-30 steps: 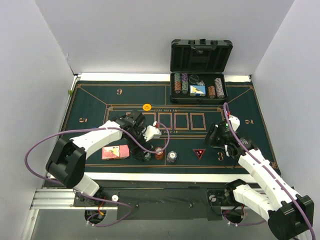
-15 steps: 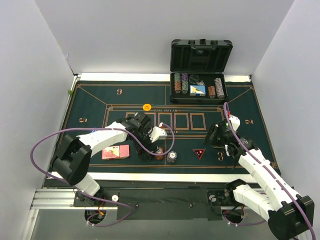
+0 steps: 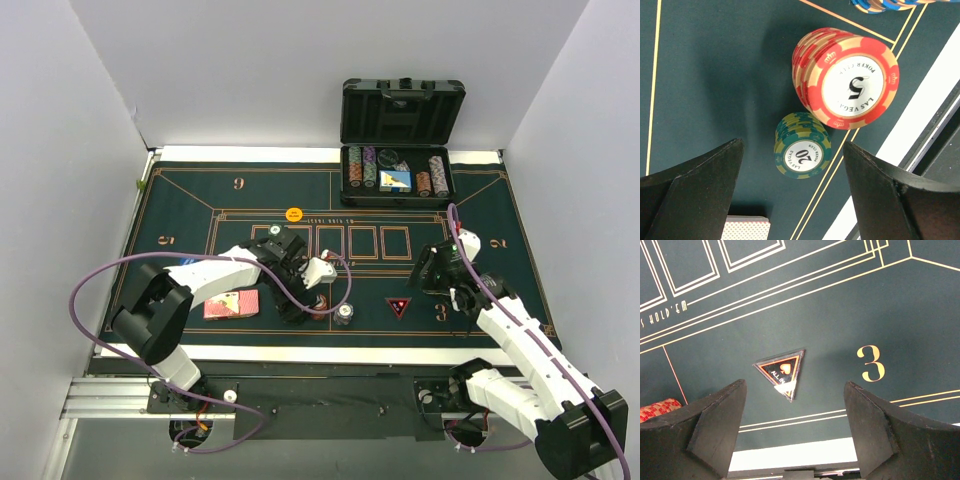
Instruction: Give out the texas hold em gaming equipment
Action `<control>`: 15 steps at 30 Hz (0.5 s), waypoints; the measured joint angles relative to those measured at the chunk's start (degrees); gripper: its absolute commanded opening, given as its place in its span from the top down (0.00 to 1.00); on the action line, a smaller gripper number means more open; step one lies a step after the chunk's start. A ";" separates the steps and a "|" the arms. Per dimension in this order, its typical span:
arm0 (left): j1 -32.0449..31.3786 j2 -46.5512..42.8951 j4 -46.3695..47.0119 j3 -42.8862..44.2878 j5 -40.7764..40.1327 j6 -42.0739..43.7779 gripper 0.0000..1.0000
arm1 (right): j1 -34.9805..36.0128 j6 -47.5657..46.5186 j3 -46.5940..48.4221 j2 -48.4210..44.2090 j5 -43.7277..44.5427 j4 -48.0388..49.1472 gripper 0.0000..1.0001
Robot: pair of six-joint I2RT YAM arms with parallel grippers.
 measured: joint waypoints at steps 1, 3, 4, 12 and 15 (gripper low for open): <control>-0.17 0.00 0.09 -0.09 0.00 -0.13 0.12 | -0.02 0.00 0.00 0.00 0.00 0.00 0.27; -0.48 0.00 0.39 -0.35 0.00 -0.31 0.13 | -0.04 0.00 0.00 0.00 0.00 -0.04 0.27; -0.55 0.00 0.61 -0.57 0.00 -0.37 0.14 | -0.04 0.00 0.00 0.00 0.00 -0.04 0.27; -0.92 0.00 1.70 -2.10 -0.26 -0.79 0.31 | -0.04 0.02 0.00 0.00 0.00 -0.11 0.27; -0.92 0.00 2.32 -2.34 -0.66 -1.05 0.43 | -0.04 0.02 0.00 0.00 0.00 -0.11 0.27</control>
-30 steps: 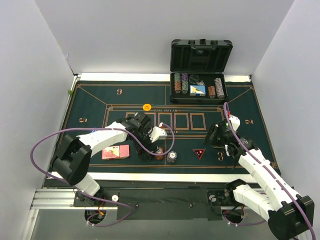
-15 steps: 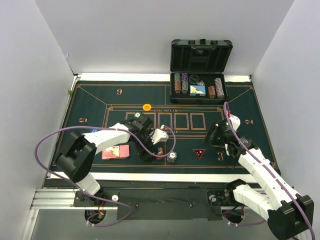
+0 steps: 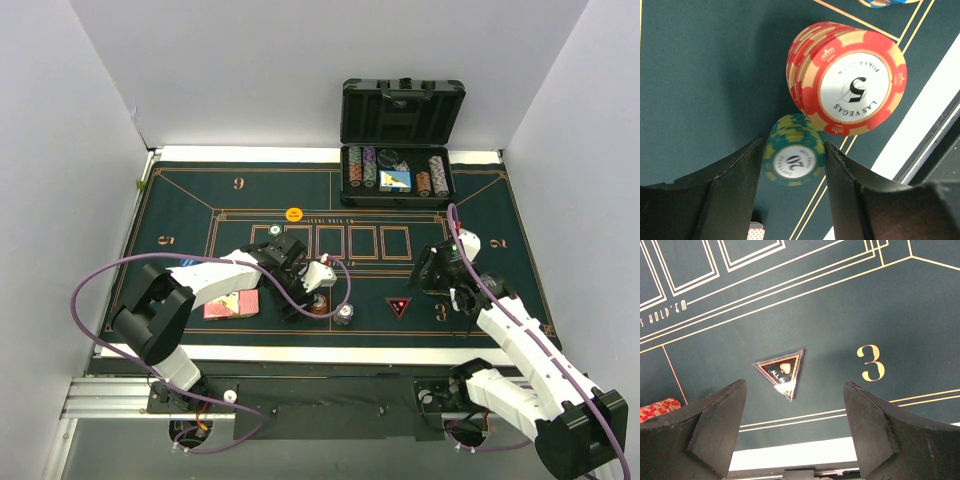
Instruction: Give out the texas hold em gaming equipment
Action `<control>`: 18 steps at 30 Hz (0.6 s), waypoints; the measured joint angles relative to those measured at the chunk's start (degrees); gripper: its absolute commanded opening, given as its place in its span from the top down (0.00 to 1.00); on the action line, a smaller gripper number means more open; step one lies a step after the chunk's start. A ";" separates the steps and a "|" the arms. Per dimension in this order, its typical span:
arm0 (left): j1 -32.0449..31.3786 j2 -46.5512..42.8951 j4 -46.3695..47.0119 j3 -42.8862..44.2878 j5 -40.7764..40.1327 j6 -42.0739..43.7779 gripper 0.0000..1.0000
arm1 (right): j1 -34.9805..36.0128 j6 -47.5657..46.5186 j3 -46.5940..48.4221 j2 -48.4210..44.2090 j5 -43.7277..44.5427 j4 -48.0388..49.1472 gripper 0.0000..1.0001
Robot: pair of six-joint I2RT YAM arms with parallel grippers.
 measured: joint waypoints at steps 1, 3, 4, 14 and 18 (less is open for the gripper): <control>0.00 0.00 0.11 0.00 -0.09 -0.22 0.45 | 0.00 0.00 0.00 0.00 0.00 0.00 0.27; 0.00 0.00 0.20 0.00 -0.33 -0.37 0.46 | 0.00 0.02 0.00 0.00 0.00 -0.02 0.27; 0.00 0.00 0.22 0.00 -0.35 -0.37 0.46 | 0.00 0.02 0.00 0.00 0.00 -0.02 0.27; -0.09 -1.33 -0.61 0.00 -0.68 -0.37 0.57 | 0.00 0.04 0.00 -0.04 0.00 -0.02 0.27; -0.35 -2.71 -0.59 -0.11 -0.68 -0.37 0.66 | 0.00 0.04 0.00 -0.04 0.00 -0.02 0.27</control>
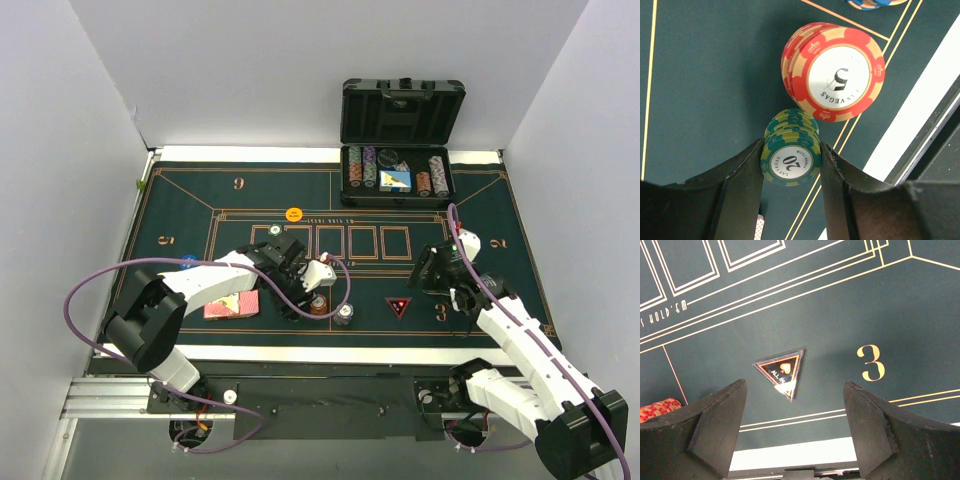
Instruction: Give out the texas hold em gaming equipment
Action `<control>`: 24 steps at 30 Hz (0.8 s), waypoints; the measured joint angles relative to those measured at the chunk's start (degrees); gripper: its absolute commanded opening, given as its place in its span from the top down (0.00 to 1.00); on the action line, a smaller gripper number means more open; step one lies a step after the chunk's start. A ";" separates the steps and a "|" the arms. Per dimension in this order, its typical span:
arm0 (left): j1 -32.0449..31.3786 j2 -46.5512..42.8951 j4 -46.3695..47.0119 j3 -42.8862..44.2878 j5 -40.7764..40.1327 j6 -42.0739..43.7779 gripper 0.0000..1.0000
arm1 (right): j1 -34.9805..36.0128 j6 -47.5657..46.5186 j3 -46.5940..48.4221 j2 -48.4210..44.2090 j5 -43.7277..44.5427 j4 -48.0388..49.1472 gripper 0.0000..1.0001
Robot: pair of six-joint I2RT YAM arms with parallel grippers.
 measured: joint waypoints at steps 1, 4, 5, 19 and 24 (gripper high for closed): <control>-0.13 -0.04 0.00 -0.07 0.00 -0.02 0.68 | 0.00 0.00 0.00 0.00 0.00 0.00 0.27; -0.42 -0.02 -0.13 -0.13 -0.09 -0.02 0.79 | 0.00 0.02 0.00 -0.02 0.00 0.00 0.27; -0.42 -0.02 -0.24 -0.07 -0.20 0.00 0.80 | 0.00 0.02 0.00 -0.02 0.00 0.00 0.27; 4.28 3.65 -14.25 28.35 -4.61 4.37 1.00 | -1.01 -0.04 0.00 -2.40 0.22 -1.49 0.27; 1.68 12.52 -18.10 43.93 -3.80 3.98 1.00 | -3.15 0.00 0.09 -5.99 1.31 -3.26 0.27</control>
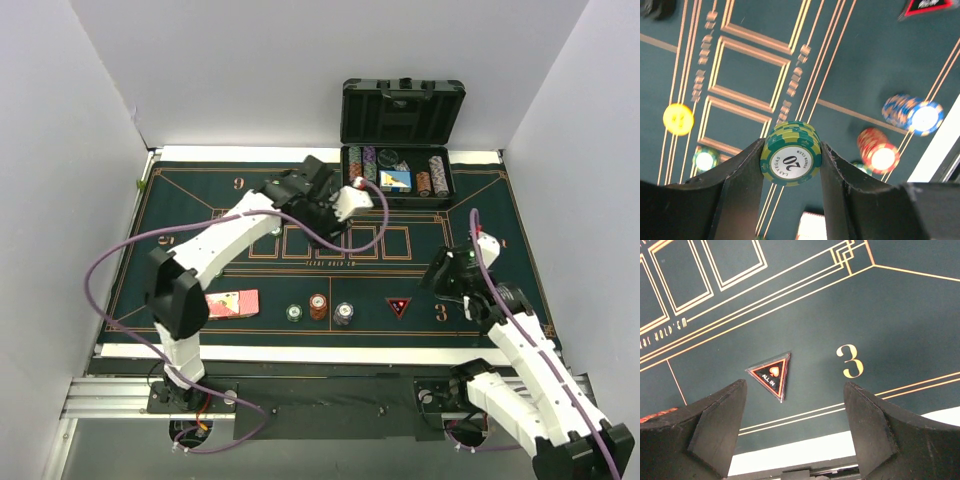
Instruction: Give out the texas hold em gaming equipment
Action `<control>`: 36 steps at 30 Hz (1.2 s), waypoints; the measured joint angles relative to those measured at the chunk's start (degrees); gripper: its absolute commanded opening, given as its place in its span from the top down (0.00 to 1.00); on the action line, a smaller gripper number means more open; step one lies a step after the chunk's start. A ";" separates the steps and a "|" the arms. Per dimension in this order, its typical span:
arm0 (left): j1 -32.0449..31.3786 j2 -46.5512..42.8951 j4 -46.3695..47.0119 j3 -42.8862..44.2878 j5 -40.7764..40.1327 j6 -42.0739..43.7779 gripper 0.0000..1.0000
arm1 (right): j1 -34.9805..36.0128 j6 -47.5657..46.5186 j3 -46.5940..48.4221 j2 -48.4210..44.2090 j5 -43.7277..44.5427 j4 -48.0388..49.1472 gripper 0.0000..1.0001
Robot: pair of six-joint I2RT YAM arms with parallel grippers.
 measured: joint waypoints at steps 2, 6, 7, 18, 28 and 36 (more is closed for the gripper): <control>-2.47 4.35 -0.46 4.42 0.85 -0.76 1.00 | -1.18 0.00 0.28 -1.95 0.52 -1.09 0.27; -7.26 12.09 -0.59 7.82 1.29 -1.95 1.00 | -3.80 0.24 1.22 -7.08 2.29 -3.69 0.27; -8.35 14.43 -0.76 8.72 1.31 -2.43 1.00 | -4.26 0.28 1.57 -8.24 2.84 -4.52 0.27; -12.07 34.62 -3.02 28.63 0.33 -5.07 1.00 | -5.53 1.14 3.85 -13.38 4.92 -9.22 0.27; -15.43 39.01 -2.86 33.33 0.15 -5.44 0.91 | -5.77 3.37 3.85 -16.90 3.98 -10.75 0.27; -16.44 40.92 -2.40 33.33 0.15 -6.05 0.67 | -5.81 3.87 3.80 -19.82 3.08 -11.93 0.27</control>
